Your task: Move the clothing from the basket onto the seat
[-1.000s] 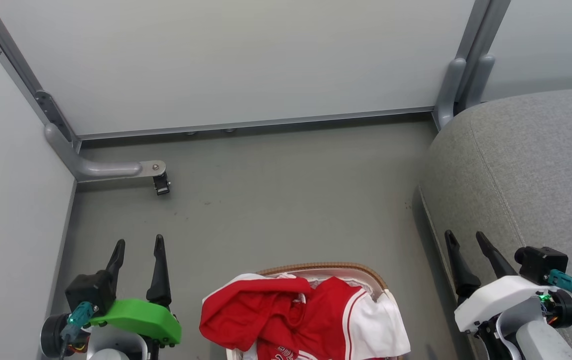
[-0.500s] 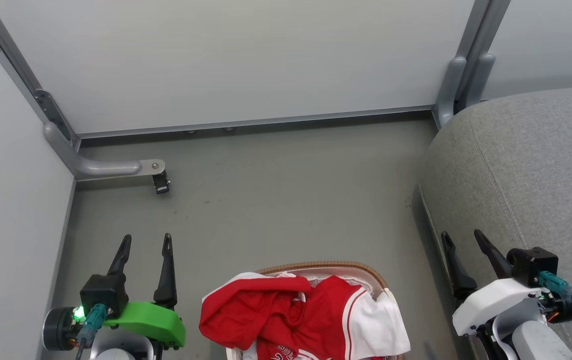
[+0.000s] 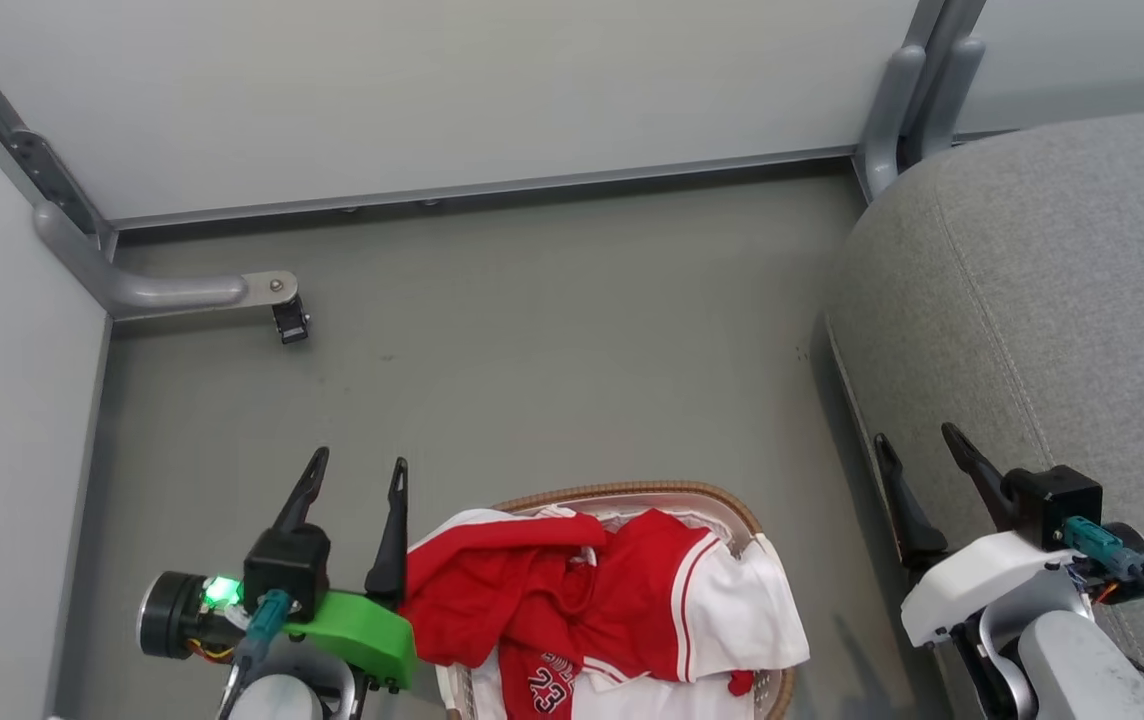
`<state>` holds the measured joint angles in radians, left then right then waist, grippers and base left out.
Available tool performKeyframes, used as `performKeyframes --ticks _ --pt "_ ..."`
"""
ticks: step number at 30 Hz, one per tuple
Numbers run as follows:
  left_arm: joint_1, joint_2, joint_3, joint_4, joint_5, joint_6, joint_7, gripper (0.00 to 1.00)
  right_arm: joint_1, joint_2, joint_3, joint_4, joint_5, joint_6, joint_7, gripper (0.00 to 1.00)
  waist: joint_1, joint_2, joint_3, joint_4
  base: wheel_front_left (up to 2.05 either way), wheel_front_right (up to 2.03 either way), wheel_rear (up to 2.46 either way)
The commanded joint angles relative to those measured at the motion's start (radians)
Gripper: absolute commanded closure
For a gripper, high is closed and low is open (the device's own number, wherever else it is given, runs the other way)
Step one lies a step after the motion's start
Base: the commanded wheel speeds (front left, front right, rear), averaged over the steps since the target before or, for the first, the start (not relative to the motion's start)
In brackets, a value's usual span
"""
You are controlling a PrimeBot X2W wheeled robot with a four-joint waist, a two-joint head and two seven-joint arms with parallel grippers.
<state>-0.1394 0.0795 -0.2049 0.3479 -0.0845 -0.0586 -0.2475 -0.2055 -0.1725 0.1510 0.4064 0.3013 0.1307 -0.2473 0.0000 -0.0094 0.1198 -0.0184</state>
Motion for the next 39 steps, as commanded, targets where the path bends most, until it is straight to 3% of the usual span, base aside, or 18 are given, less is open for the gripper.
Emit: performKeyframes --ticks 1,8,20,30,36,39 --pt "-0.029 0.0 -0.014 0.01 0.028 -0.008 -0.007 0.0 -0.021 -0.007 0.004 -0.001 -0.02 0.0 -0.007 0.0 0.0 0.0088 0.049 -0.022 0.0 0.0 0.0" --pt "-0.116 -0.012 -0.079 0.099 0.083 -0.029 -0.02 0.0 -0.079 -0.009 0.028 -0.01 -0.048 0.0 -0.018 0.0 0.0 0.0093 0.163 -0.061 0.0 0.0 0.0" --pt "-0.299 -0.019 -0.17 0.315 0.084 -0.059 -0.017 0.0 -0.162 -0.008 0.053 -0.036 -0.007 0.0 -0.019 0.0 0.0 0.0094 0.365 -0.105 0.0 0.0 0.0" --pt "-0.469 0.0 -0.294 0.595 0.172 -0.065 -0.017 0.0 -0.219 0.004 0.071 -0.053 0.004 0.0 -0.019 0.0 0.0 0.0094 0.503 -0.135 0.0 0.0 0.0" --pt "-0.574 0.001 -0.359 0.733 0.23 -0.031 -0.017 0.0 -0.242 0.013 0.088 -0.056 0.005 0.0 -0.019 0.0 0.0 0.0094 0.558 -0.15 0.0 0.0 0.0" --pt "-0.619 0.01 -0.39 0.793 0.267 0.016 -0.017 0.0 -0.248 0.017 0.095 -0.061 0.002 0.0 -0.019 0.0 0.0 0.0094 0.582 -0.157 0.0 0.0 0.0"
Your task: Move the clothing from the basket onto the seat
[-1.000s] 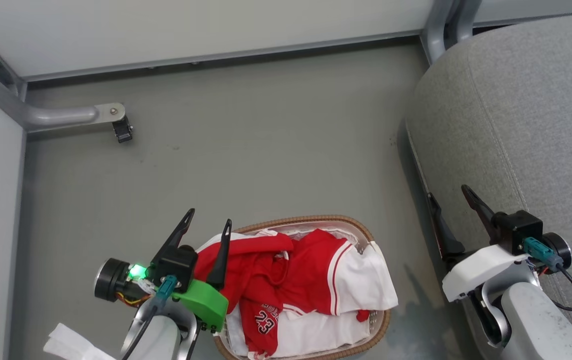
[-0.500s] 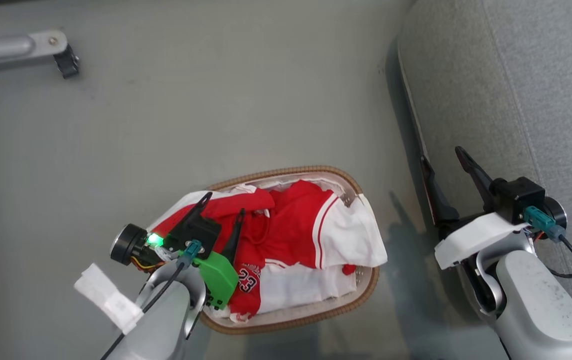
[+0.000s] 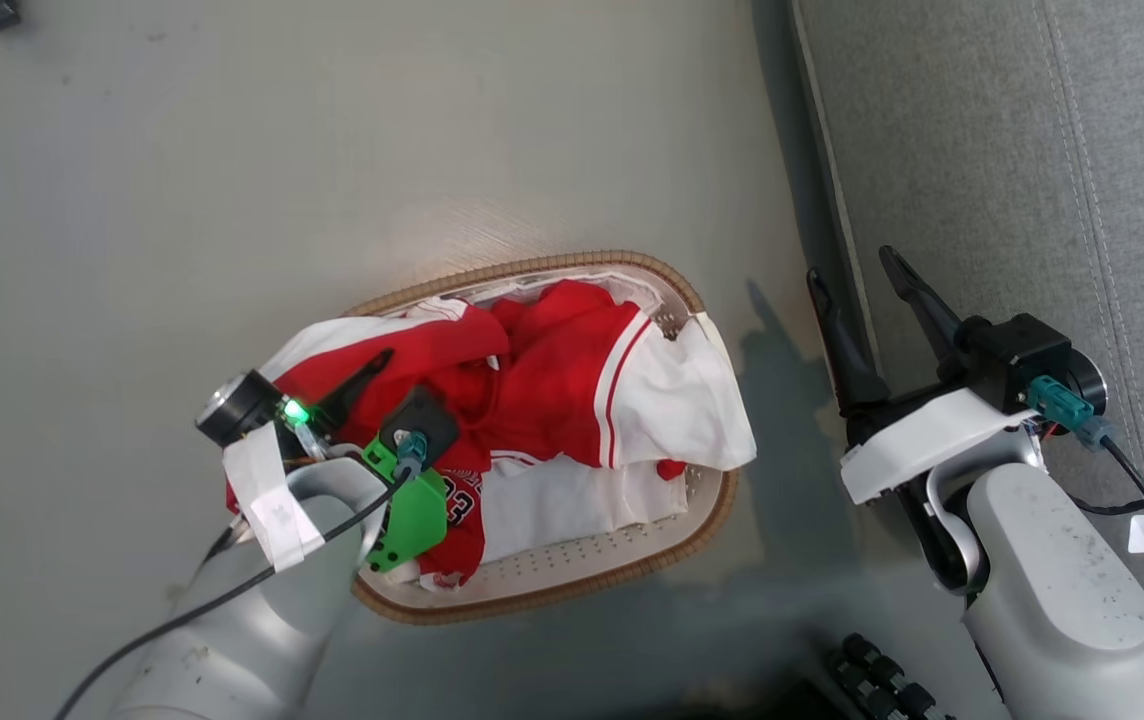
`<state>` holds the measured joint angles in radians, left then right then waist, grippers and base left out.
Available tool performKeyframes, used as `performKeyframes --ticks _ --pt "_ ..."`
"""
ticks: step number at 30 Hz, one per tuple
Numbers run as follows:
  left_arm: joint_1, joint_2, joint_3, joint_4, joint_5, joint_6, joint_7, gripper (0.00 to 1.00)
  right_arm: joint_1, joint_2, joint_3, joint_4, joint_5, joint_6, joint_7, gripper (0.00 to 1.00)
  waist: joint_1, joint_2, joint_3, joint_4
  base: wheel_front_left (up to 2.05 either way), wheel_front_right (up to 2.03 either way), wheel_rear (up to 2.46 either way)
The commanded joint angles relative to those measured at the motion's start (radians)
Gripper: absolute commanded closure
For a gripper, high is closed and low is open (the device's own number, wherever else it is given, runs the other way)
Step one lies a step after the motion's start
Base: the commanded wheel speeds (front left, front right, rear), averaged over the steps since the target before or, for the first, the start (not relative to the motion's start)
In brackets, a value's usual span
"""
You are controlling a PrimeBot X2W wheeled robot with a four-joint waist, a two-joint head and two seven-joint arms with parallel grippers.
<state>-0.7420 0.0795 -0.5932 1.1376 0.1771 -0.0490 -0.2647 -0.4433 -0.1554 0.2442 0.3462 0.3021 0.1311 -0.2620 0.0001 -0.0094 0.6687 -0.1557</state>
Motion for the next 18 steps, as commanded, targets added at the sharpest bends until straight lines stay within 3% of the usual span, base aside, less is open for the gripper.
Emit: performKeyframes --ticks 1,5,12,18 --pt "-0.03 0.011 -0.011 0.023 0.014 0.018 0.001 0.0 -0.011 0.001 0.002 0.0 0.0 -0.001 -0.004 0.0 -0.0001 0.0094 0.038 -0.021 0.0 0.0 0.0" --pt "-0.087 0.008 -0.05 0.1 0.056 0.048 0.027 0.0 -0.019 0.007 0.007 -0.002 0.005 -0.001 -0.004 0.0 -0.0001 0.0094 0.065 -0.029 0.0 0.0 0.0" --pt "-0.141 0.008 -0.09 0.139 0.077 0.054 0.08 0.0 -0.023 0.017 0.024 -0.007 0.004 -0.001 -0.004 0.0 -0.0001 0.0094 0.107 -0.042 0.0 0.0 0.0" --pt "-0.171 0.003 -0.111 0.149 0.078 0.027 0.159 0.0 -0.034 0.023 0.036 -0.014 0.001 -0.001 -0.004 0.0 -0.0001 0.0094 0.142 -0.048 0.0 0.0 0.0"
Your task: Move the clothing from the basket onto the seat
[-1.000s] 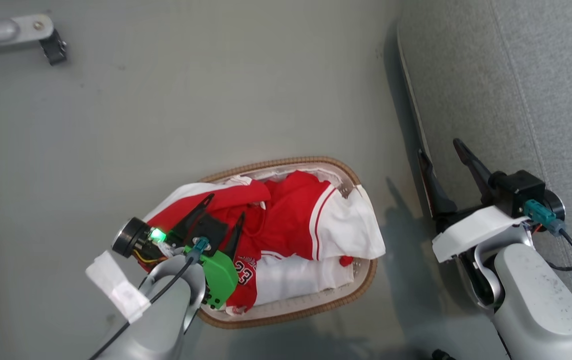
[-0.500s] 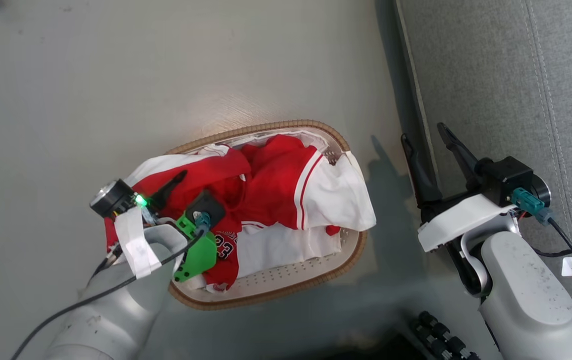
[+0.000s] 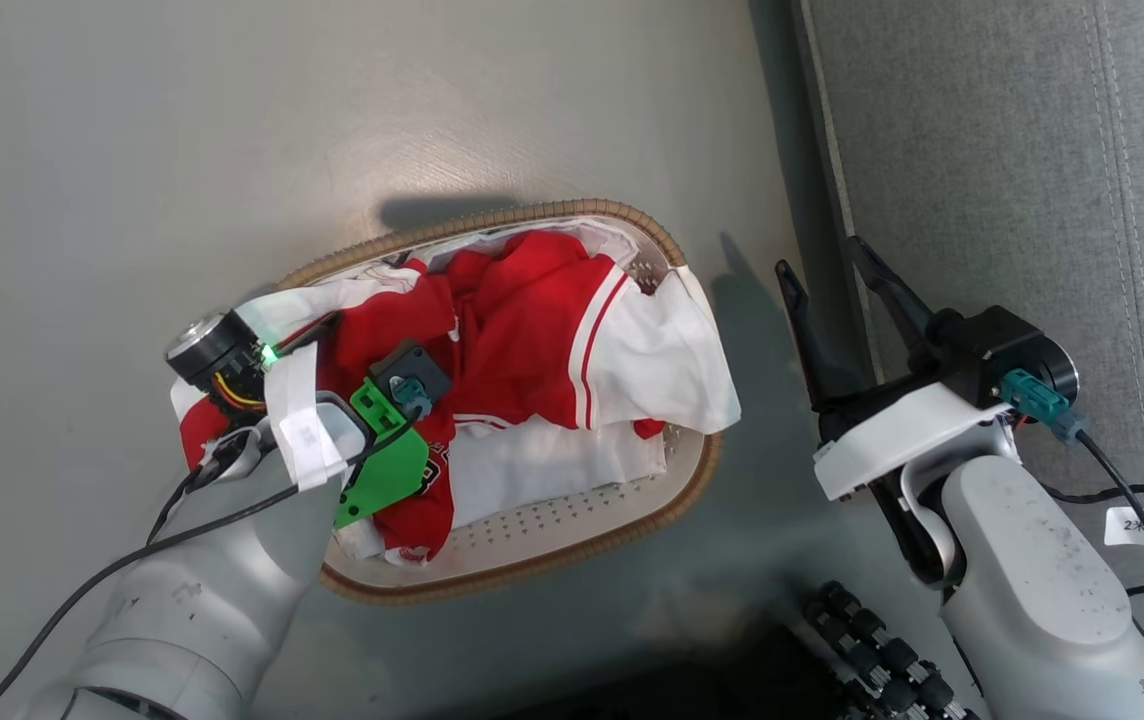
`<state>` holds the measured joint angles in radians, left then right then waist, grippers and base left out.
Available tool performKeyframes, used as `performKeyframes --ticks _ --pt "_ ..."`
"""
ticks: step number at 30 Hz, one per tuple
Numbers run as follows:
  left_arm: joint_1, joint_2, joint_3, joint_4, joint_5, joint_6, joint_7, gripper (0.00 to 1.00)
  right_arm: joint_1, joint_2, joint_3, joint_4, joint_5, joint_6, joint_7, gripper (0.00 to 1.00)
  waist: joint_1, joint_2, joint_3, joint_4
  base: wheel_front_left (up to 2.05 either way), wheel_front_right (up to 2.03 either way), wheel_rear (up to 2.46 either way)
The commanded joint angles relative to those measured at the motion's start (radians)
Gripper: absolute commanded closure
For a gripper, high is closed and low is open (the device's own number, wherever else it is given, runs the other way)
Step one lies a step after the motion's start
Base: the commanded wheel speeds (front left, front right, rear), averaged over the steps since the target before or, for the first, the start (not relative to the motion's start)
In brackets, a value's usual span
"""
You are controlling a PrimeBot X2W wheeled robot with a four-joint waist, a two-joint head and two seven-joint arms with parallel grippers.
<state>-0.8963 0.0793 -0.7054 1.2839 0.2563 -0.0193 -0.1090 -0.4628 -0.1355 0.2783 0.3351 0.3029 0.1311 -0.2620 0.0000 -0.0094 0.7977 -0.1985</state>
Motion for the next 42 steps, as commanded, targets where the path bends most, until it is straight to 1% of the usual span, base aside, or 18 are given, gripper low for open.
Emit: performKeyframes --ticks 1,5,6,7,8,11,16,22,25,29,32,36,42 --pt "-0.019 0.003 0.005 0.004 -0.012 -0.014 0.013 0.0 -0.017 0.005 0.005 -0.003 0.0 -0.001 -0.004 0.0 0.0 0.0094 0.018 -0.007 0.0 0.0 0.0" --pt "-0.025 0.003 0.003 0.005 -0.029 -0.048 0.031 0.0 -0.022 0.014 0.01 -0.007 0.001 -0.001 -0.004 0.0 0.0 0.0094 0.033 -0.013 0.0 0.0 0.0" --pt "-0.024 0.002 0.003 0.006 -0.033 -0.054 0.034 0.33 -0.022 0.016 0.011 -0.007 0.002 -0.001 -0.004 0.0 0.0 0.0094 0.035 -0.014 0.0 0.0 0.0" --pt "-0.023 0.002 0.002 0.006 -0.039 -0.06 0.035 0.91 -0.022 0.018 0.012 -0.006 0.004 -0.001 -0.004 0.0 0.0 0.0094 0.036 -0.014 0.0 0.0 0.0" --pt "-0.022 0.002 0.002 0.006 -0.043 -0.064 0.037 1.0 -0.023 0.02 0.013 -0.004 0.006 -0.001 -0.004 0.0 0.0 0.0094 0.036 -0.014 0.0 0.0 0.0" --pt "-0.007 0.004 0.003 0.006 -0.054 -0.076 0.028 1.0 -0.03 0.023 0.013 -0.007 0.008 -0.001 -0.004 0.0 0.0 0.0094 0.027 -0.014 0.0 0.0 0.0" --pt "0.029 0.006 0.013 0.007 -0.089 -0.08 -0.007 1.0 -0.033 0.026 0.005 -0.028 0.008 -0.001 -0.004 0.0 0.0 0.0094 -0.017 -0.012 0.0 0.0 0.0" --pt "0.097 -0.011 0.034 0.007 -0.141 -0.077 -0.098 1.0 -0.006 0.011 0.006 -0.015 0.004 -0.001 -0.004 0.0 0.0 0.0094 -0.129 0.017 0.0 0.0 0.0" --pt "0.138 -0.019 0.061 0.006 -0.185 -0.069 -0.126 1.0 0.009 0.008 0.016 -0.01 0.003 -0.001 -0.004 0.0 0.0 0.0094 -0.19 0.032 0.0 0.0 0.0" --pt "0.194 -0.027 0.064 -0.014 -0.224 -0.071 -0.15 1.0 0.039 -0.002 0.015 -0.004 0.014 -0.001 -0.004 0.0 0.0 0.0094 -0.282 0.062 0.0 0.0 0.0" --pt "0.236 -0.028 0.055 -0.062 -0.251 -0.078 -0.158 1.0 0.071 -0.002 0.014 0.007 0.018 -0.001 -0.004 0.0 0.0 0.0094 -0.346 0.091 0.0 0.0 0.0" --pt "0.292 -0.028 0.039 -0.18 -0.303 -0.08 -0.156 1.0 0.105 -0.009 0.015 0.022 0.024 -0.001 -0.004 0.0 0.0 0.0094 -0.418 0.126 0.0 0.0 0.0" --pt "0.351 -0.028 0.04 -0.351 -0.375 -0.057 -0.157 1.0 0.157 -0.007 0.004 0.031 0.015 -0.001 -0.004 0.0 0.0 0.0094 -0.512 0.166 0.0 0.0 0.0"
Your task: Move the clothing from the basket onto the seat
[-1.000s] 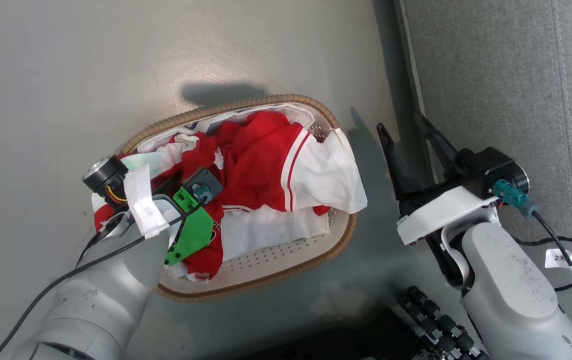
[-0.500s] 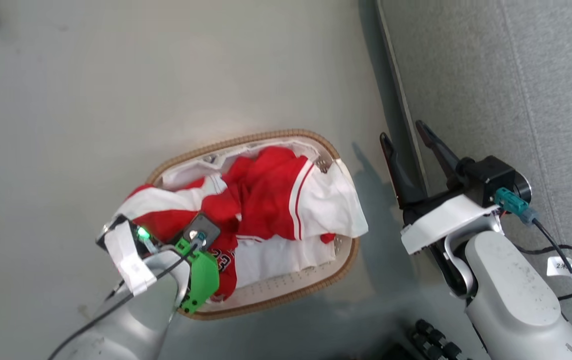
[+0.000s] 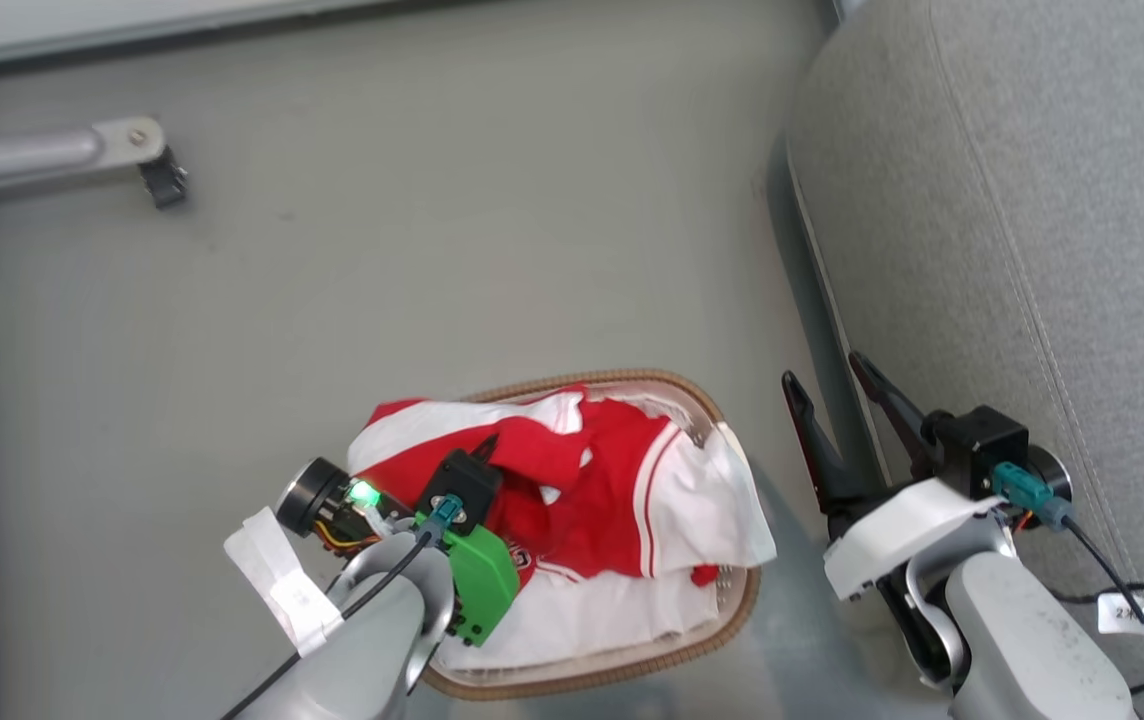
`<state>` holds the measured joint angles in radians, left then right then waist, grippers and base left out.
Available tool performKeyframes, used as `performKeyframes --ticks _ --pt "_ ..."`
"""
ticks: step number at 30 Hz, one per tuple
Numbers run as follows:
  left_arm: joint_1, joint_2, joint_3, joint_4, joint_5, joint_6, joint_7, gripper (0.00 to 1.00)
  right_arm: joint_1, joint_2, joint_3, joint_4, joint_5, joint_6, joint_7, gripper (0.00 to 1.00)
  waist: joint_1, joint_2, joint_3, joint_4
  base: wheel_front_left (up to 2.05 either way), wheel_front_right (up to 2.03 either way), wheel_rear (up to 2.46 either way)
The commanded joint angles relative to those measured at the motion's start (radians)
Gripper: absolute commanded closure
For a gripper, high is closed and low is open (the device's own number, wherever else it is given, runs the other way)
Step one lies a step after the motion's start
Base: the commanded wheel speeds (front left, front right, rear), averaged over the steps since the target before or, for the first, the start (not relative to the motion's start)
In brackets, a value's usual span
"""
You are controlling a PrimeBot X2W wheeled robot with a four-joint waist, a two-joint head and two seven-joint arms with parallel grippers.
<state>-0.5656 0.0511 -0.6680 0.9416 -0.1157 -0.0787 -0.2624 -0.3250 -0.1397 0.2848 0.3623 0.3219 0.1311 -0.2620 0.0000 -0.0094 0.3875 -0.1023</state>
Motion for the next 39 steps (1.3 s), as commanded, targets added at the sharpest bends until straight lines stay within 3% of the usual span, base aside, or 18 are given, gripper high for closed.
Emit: performKeyframes --ticks 1,21,28,39 --pt "0.027 0.0 0.004 -0.036 -0.014 0.008 -0.003 1.0 0.026 -0.001 -0.003 0.003 -0.004 -0.001 -0.004 0.0 0.0 0.0094 -0.114 0.073 0.0 0.0 0.0" --pt "0.095 0.001 0.069 -0.513 -0.236 0.06 -0.002 1.0 0.187 0.0 0.023 0.007 -0.008 -0.001 -0.004 0.0 0.0 0.0094 -0.333 0.068 0.0 0.0 0.0" --pt "0.106 0.001 0.06 -0.548 -0.256 0.072 -0.002 1.0 0.176 -0.036 0.096 -0.031 -0.045 -0.001 -0.004 0.0 0.0 0.0094 -0.361 0.067 0.0 0.0 0.0" --pt "0.122 0.001 0.029 -0.56 -0.274 0.067 -0.002 1.0 0.004 -0.167 0.3 -0.099 -0.113 -0.001 -0.004 0.0 0.0 0.0094 -0.363 0.082 0.0 0.0 0.0"
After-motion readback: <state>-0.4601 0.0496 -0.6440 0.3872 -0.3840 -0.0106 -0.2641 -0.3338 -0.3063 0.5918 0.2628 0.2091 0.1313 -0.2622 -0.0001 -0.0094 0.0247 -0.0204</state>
